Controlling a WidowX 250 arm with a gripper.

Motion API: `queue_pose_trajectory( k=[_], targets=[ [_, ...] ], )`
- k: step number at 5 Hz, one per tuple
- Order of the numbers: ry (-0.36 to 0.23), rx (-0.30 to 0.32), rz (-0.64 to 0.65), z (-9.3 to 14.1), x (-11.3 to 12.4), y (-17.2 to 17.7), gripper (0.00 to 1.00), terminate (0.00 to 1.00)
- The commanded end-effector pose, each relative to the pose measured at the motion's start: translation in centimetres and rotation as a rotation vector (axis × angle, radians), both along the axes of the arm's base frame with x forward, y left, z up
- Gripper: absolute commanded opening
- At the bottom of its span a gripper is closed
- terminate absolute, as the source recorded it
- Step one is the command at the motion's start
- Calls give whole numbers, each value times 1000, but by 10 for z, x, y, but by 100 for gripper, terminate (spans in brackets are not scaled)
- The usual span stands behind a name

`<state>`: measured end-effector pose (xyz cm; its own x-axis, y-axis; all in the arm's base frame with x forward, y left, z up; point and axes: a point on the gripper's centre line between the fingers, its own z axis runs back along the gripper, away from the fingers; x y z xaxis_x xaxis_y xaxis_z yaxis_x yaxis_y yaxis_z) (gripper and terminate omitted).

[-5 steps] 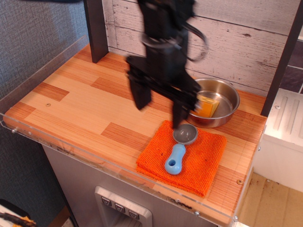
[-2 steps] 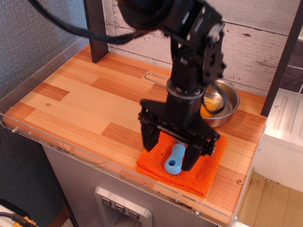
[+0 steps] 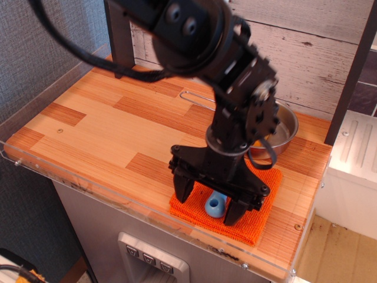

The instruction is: Move the knife from right side to left side

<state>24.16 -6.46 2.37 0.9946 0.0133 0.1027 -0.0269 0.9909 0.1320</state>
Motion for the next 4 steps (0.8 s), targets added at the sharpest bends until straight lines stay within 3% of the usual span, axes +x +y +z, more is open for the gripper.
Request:
queue_pose_trajectory(
  k=[1, 2, 3, 4],
  targets=[
    [-110, -49, -8, 6, 11, 3, 100, 0],
    [-113, -65, -21, 12, 14, 4, 0, 0],
    [-126, -92, -16, 23, 16, 7, 0, 0],
    [-129, -135, -13, 50, 18, 15, 0, 0]
  ],
)
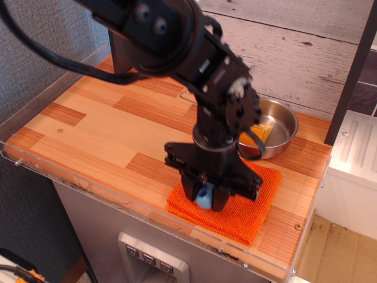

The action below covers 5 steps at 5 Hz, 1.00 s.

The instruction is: Move the knife from right side to left side

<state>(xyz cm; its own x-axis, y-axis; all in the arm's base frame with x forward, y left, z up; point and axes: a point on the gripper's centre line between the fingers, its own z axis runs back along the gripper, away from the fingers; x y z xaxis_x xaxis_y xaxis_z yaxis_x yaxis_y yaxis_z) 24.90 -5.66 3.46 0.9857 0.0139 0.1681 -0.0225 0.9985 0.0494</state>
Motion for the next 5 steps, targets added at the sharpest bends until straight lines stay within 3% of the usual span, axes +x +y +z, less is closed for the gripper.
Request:
queue_pose_trajectory(
  k=[1, 2, 4, 5],
  targets=[
    [-77, -34, 37, 76, 16, 38, 0, 0],
    [-39, -26, 87, 81, 35, 89, 0, 0],
    [0, 88, 16, 51, 88, 180, 0, 0],
    [-5, 114, -34, 38, 108, 184, 0, 0]
  ],
)
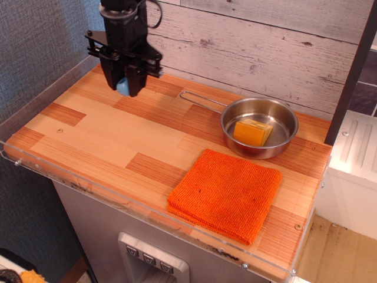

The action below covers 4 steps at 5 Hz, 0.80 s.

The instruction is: Move the knife from right side to left side

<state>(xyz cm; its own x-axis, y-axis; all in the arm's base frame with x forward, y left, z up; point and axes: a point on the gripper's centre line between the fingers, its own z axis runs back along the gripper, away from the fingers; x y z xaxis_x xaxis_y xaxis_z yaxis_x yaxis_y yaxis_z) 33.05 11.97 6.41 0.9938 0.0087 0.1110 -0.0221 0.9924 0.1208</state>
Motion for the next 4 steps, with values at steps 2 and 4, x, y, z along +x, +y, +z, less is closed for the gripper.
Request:
queue_pose_trajectory(
  k=[2, 4],
  targets=[
    [-25, 61, -75, -14, 36, 14, 0, 0],
    [26, 47, -27, -29, 33, 32, 100, 0]
  ],
)
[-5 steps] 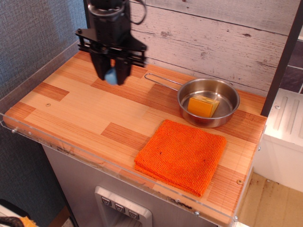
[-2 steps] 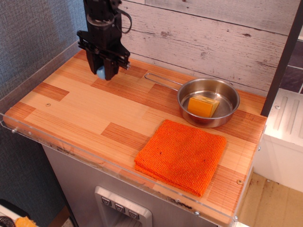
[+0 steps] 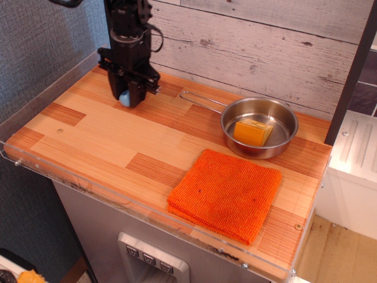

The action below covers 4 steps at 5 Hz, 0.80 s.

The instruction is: Move the knife from right side to left side

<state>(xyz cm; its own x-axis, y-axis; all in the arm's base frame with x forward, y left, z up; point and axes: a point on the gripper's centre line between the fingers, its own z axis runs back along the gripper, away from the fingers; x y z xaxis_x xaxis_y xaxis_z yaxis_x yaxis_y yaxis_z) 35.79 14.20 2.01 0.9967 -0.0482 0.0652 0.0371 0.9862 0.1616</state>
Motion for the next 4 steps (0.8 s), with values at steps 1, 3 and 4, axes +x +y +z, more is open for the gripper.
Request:
queue_pose_trajectory(
  k=[1, 3, 4],
  targets=[
    [-46, -1, 35, 25, 2, 6, 100, 0],
    [-247, -74, 43, 104, -32, -13, 100, 0],
    [-269, -68, 55, 132, -52, -29, 100, 0]
  ],
)
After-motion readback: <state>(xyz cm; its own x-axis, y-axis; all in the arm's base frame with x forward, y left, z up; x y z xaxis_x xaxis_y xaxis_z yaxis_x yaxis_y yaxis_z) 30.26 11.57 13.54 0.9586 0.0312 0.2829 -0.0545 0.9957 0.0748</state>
